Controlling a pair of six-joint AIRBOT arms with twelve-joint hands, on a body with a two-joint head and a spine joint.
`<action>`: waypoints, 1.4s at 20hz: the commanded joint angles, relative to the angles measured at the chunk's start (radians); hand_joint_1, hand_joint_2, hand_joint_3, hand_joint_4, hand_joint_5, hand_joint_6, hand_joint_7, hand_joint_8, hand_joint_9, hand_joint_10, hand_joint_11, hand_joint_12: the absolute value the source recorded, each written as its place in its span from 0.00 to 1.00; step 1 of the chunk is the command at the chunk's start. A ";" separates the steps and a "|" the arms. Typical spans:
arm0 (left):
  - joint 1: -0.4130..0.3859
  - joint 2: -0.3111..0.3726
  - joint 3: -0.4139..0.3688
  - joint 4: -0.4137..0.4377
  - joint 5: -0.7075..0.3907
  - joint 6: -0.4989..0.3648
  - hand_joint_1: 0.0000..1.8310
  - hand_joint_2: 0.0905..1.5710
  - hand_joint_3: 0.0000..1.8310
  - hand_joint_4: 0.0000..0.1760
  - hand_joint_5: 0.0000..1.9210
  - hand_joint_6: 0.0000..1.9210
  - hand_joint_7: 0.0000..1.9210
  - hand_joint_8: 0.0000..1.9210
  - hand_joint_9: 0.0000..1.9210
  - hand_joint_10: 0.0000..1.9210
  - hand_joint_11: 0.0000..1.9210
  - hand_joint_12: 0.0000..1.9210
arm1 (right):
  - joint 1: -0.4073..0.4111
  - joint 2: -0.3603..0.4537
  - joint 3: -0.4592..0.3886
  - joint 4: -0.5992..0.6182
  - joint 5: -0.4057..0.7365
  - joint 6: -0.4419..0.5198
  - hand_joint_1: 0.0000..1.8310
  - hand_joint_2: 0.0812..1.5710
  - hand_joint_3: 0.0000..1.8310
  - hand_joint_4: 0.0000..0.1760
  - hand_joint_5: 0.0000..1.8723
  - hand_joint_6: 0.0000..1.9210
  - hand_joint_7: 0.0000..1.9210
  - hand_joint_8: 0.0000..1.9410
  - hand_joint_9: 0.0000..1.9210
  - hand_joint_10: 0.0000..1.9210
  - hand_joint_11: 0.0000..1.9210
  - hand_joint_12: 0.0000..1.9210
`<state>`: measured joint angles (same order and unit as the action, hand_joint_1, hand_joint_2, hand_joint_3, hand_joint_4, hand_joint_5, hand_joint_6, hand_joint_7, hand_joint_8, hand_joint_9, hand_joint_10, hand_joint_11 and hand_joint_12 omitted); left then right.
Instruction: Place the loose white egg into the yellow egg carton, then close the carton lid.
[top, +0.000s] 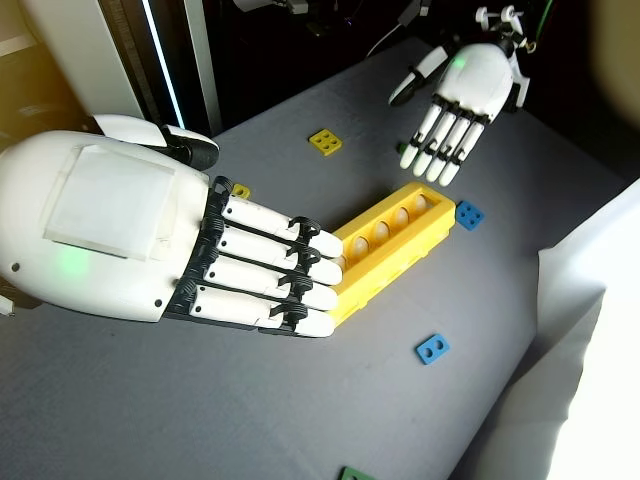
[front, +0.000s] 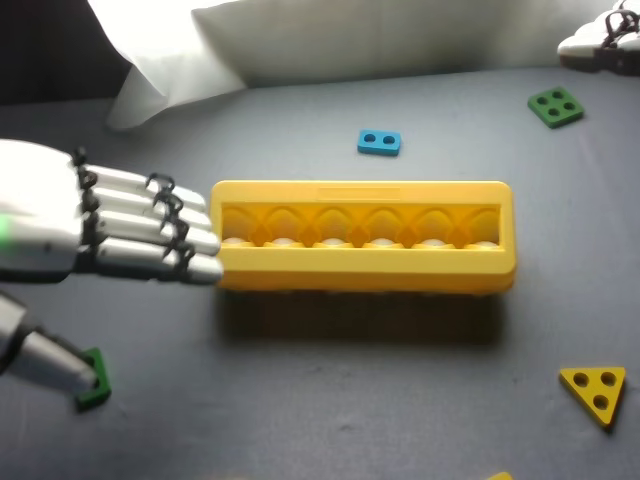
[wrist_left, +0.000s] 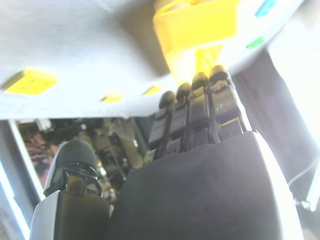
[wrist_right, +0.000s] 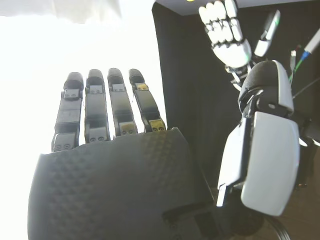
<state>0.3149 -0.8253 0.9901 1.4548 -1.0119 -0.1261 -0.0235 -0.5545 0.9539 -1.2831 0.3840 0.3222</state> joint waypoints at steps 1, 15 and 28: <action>-0.017 0.033 -0.003 -0.053 -0.082 0.004 0.00 0.79 0.00 0.00 0.01 0.00 0.00 0.00 0.00 0.00 0.00 0.00 | 0.016 0.013 0.002 0.044 0.030 0.008 0.12 0.56 0.01 0.00 0.00 0.00 0.00 0.00 0.00 0.00 0.00 0.00; -0.049 0.092 0.004 -0.043 -0.140 -0.022 0.00 0.94 0.00 0.00 0.32 0.00 0.34 0.00 0.30 0.01 0.08 0.39 | 0.046 0.014 -0.009 -0.083 0.108 -0.047 0.16 0.70 0.00 0.00 0.18 0.01 0.20 0.01 0.16 0.01 0.00 0.29; -0.032 0.084 -0.049 -0.005 -0.025 -0.111 0.14 1.00 0.02 0.00 0.29 1.00 0.29 1.00 0.26 1.00 0.26 1.00 | -0.043 -0.010 -0.065 -0.230 0.152 -0.112 0.12 0.94 0.00 0.00 0.25 0.99 0.29 1.00 0.29 1.00 0.27 1.00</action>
<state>0.2893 -0.7574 0.9379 1.5192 -1.0039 -0.2375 -0.0818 -0.5739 0.8928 -1.5635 0.5106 0.2081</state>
